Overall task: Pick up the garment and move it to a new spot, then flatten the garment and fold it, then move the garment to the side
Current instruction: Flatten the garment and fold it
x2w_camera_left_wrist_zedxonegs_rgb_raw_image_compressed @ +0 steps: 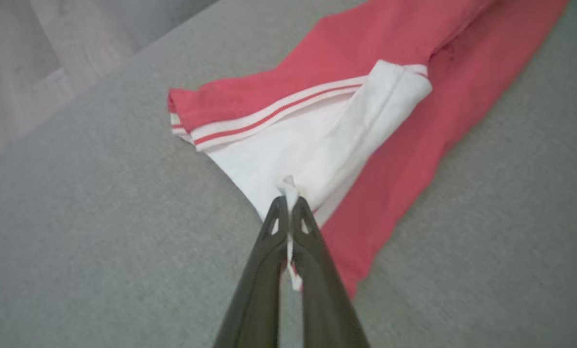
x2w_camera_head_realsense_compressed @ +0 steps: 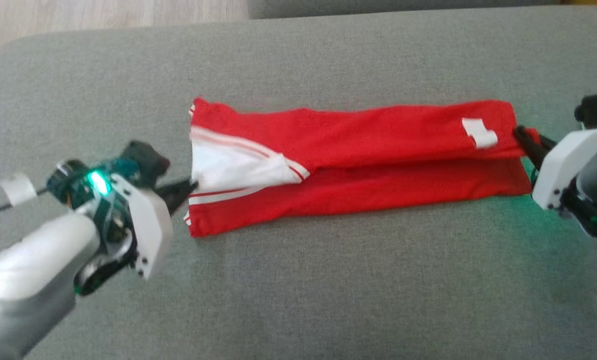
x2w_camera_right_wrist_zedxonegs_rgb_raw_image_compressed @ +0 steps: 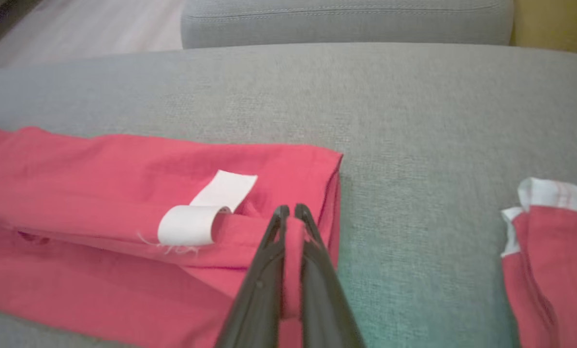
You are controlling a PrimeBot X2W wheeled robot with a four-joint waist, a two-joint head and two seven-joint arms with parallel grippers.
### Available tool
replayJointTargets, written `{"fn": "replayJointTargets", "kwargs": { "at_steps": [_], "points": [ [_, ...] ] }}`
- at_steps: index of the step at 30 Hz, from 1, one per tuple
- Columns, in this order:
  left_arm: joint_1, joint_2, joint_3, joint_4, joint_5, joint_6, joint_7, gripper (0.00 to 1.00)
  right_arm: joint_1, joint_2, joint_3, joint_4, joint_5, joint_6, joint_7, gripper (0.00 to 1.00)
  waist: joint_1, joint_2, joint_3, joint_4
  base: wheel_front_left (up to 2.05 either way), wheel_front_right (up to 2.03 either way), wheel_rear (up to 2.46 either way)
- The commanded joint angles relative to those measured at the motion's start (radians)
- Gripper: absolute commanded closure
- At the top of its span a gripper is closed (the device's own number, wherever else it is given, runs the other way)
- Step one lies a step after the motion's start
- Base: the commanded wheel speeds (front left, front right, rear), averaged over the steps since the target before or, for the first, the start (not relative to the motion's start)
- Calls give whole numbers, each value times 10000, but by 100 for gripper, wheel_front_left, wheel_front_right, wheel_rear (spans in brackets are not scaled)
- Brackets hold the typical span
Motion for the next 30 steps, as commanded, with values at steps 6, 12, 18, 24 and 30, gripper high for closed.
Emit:
{"fn": "replayJointTargets", "kwargs": {
  "at_steps": [6,12,18,24,30],
  "points": [
    [-52,1251,272,-1758,-408,607,1144,100,90,-827,603,-531,452,-9,820,100,1,0,-92,-37,0,0,0],
    [-9,1414,339,-2196,-546,905,1339,100,78,-1015,903,-511,630,-9,1357,100,1,0,56,-100,0,0,0],
    [94,1170,232,-2015,-413,1057,1207,58,81,-846,852,-280,1201,-9,2024,0,1,0,229,-185,0,0,0],
    [95,751,421,-1369,-216,1389,497,0,-122,-847,431,-205,1499,-9,2014,0,1,0,143,-225,0,0,0],
    [45,267,1130,-842,-116,1982,-1052,0,-400,-746,-264,-433,1792,-9,1342,0,1,0,-195,-282,0,0,0]
  ]
}}
